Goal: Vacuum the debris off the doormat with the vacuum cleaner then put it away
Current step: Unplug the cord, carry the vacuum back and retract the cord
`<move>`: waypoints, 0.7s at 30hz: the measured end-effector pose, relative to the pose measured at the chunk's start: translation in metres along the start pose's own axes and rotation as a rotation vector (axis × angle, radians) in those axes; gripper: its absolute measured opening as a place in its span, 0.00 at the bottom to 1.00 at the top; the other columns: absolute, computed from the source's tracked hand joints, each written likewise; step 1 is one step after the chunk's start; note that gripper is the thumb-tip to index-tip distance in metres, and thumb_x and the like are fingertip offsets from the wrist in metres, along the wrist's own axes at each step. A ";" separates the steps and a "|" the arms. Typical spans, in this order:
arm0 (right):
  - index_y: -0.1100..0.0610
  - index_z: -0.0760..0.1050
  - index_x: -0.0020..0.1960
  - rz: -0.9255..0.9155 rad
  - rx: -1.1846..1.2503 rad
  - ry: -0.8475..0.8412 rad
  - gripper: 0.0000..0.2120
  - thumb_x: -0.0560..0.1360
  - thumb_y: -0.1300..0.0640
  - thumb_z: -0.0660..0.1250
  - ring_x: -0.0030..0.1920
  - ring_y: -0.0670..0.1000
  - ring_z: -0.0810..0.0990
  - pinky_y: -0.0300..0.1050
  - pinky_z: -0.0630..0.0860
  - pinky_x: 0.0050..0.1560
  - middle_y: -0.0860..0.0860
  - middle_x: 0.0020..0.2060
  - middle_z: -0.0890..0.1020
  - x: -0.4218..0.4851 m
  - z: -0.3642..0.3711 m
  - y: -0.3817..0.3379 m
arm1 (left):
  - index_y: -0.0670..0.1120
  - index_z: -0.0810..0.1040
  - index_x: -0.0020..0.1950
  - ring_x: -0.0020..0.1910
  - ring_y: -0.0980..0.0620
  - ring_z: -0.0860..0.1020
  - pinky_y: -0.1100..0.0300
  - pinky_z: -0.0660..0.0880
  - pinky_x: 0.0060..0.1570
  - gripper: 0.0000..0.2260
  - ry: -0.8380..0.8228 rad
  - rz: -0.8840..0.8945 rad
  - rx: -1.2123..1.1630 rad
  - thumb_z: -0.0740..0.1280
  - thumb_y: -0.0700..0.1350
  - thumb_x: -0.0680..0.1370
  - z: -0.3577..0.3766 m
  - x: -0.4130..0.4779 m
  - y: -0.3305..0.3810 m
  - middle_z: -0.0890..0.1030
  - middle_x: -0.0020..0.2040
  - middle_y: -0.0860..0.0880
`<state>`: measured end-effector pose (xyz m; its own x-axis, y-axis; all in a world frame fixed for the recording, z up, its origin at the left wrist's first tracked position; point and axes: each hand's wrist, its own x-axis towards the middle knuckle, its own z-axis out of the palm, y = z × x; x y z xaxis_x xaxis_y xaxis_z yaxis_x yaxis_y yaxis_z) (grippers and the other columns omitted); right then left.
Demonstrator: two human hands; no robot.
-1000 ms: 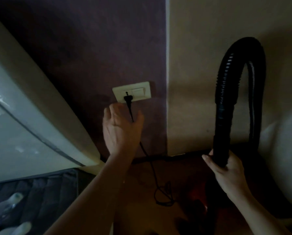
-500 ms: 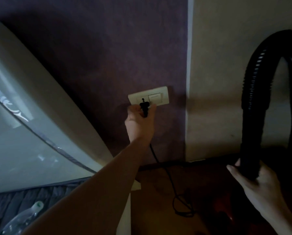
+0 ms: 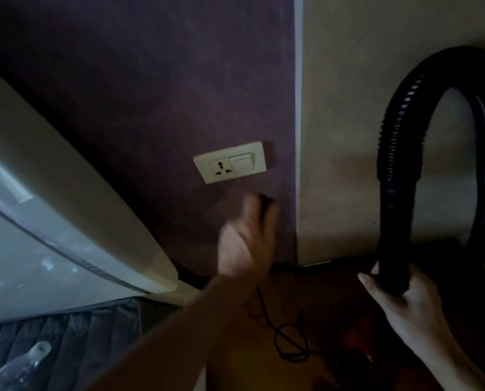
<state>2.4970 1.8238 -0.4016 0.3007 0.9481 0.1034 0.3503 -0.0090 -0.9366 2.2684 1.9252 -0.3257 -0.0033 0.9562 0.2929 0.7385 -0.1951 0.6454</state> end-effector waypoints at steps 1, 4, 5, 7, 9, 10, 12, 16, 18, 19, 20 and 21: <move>0.42 0.75 0.40 -0.004 0.005 -0.001 0.14 0.70 0.60 0.75 0.39 0.43 0.79 0.26 0.70 0.36 0.44 0.38 0.80 0.000 0.000 -0.001 | 0.49 0.71 0.52 0.27 0.50 0.79 0.55 0.74 0.25 0.14 -0.062 0.028 -0.035 0.55 0.57 0.82 0.003 -0.019 0.009 0.79 0.32 0.49; 0.43 0.74 0.40 0.017 0.041 -0.031 0.14 0.72 0.60 0.75 0.38 0.47 0.79 0.29 0.71 0.36 0.45 0.36 0.80 -0.003 -0.004 0.005 | 0.48 0.71 0.49 0.21 0.56 0.71 0.65 0.63 0.21 0.08 -0.084 -0.081 -0.234 0.59 0.50 0.83 0.020 -0.057 0.021 0.74 0.26 0.56; 0.44 0.74 0.40 0.012 0.060 -0.023 0.14 0.72 0.61 0.75 0.37 0.47 0.79 0.29 0.72 0.37 0.46 0.36 0.79 -0.004 -0.006 0.007 | 0.47 0.72 0.49 0.20 0.56 0.70 0.66 0.61 0.21 0.07 -0.130 -0.090 -0.265 0.61 0.49 0.83 0.025 -0.063 0.023 0.73 0.26 0.57; 0.45 0.75 0.40 0.000 0.091 0.000 0.15 0.73 0.64 0.74 0.36 0.48 0.79 0.30 0.73 0.38 0.46 0.34 0.79 -0.006 -0.013 0.011 | 0.47 0.73 0.53 0.20 0.55 0.70 0.68 0.60 0.21 0.07 -0.276 -0.036 -0.281 0.61 0.50 0.83 0.037 -0.073 0.036 0.72 0.25 0.55; 0.48 0.75 0.40 -0.001 0.105 0.019 0.15 0.73 0.65 0.75 0.36 0.48 0.79 0.32 0.74 0.39 0.46 0.34 0.79 -0.009 -0.020 0.016 | 0.47 0.73 0.56 0.20 0.56 0.69 0.68 0.61 0.22 0.10 -0.369 -0.010 -0.300 0.60 0.53 0.82 0.048 -0.084 0.051 0.71 0.26 0.53; 0.50 0.75 0.41 0.004 0.110 0.032 0.14 0.73 0.66 0.75 0.36 0.47 0.80 0.31 0.74 0.39 0.46 0.34 0.79 -0.011 -0.024 0.017 | 0.47 0.73 0.57 0.20 0.56 0.69 0.66 0.62 0.22 0.12 -0.400 -0.002 -0.303 0.60 0.54 0.82 0.054 -0.088 0.056 0.72 0.27 0.52; 0.50 0.75 0.42 -0.013 0.102 0.044 0.14 0.73 0.66 0.74 0.35 0.45 0.79 0.30 0.74 0.38 0.45 0.34 0.79 -0.017 -0.034 0.018 | 0.46 0.73 0.59 0.22 0.54 0.72 0.61 0.66 0.22 0.14 -0.442 0.015 -0.307 0.59 0.55 0.82 0.065 -0.093 0.070 0.75 0.30 0.49; 0.44 0.75 0.42 0.026 0.142 0.060 0.14 0.74 0.62 0.74 0.31 0.47 0.78 0.34 0.74 0.34 0.49 0.32 0.78 -0.035 -0.068 0.023 | 0.51 0.73 0.59 0.28 0.56 0.76 0.63 0.70 0.28 0.13 -0.493 -0.038 -0.290 0.58 0.57 0.82 0.094 -0.098 0.087 0.79 0.37 0.51; 0.49 0.75 0.42 0.048 0.148 0.094 0.09 0.74 0.60 0.74 0.31 0.47 0.79 0.35 0.74 0.34 0.48 0.30 0.78 -0.045 -0.095 0.029 | 0.52 0.73 0.58 0.28 0.58 0.75 0.60 0.71 0.30 0.12 -0.524 -0.074 -0.295 0.58 0.57 0.82 0.111 -0.107 0.091 0.79 0.39 0.51; 0.50 0.75 0.42 0.055 0.135 0.108 0.08 0.73 0.58 0.74 0.31 0.47 0.79 0.36 0.75 0.34 0.47 0.30 0.78 -0.052 -0.109 0.033 | 0.52 0.73 0.60 0.29 0.59 0.75 0.59 0.72 0.32 0.12 -0.536 -0.101 -0.299 0.59 0.56 0.82 0.119 -0.113 0.092 0.80 0.40 0.51; 0.50 0.76 0.42 0.062 0.113 0.122 0.08 0.74 0.55 0.75 0.31 0.47 0.80 0.38 0.76 0.35 0.47 0.31 0.79 -0.057 -0.122 0.038 | 0.51 0.72 0.62 0.30 0.60 0.75 0.59 0.73 0.35 0.12 -0.548 -0.134 -0.297 0.59 0.55 0.82 0.127 -0.120 0.095 0.79 0.41 0.52; 0.48 0.76 0.41 0.072 0.094 0.141 0.09 0.74 0.52 0.76 0.32 0.49 0.80 0.41 0.77 0.35 0.47 0.31 0.79 -0.063 -0.136 0.043 | 0.49 0.72 0.64 0.33 0.60 0.75 0.59 0.73 0.39 0.13 -0.567 -0.160 -0.265 0.59 0.53 0.82 0.136 -0.129 0.096 0.77 0.41 0.54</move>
<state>2.6139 1.7203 -0.4031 0.4462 0.8918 0.0745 0.2407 -0.0394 -0.9698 2.4314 1.8131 -0.3977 0.3104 0.9309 -0.1926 0.5670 -0.0187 0.8235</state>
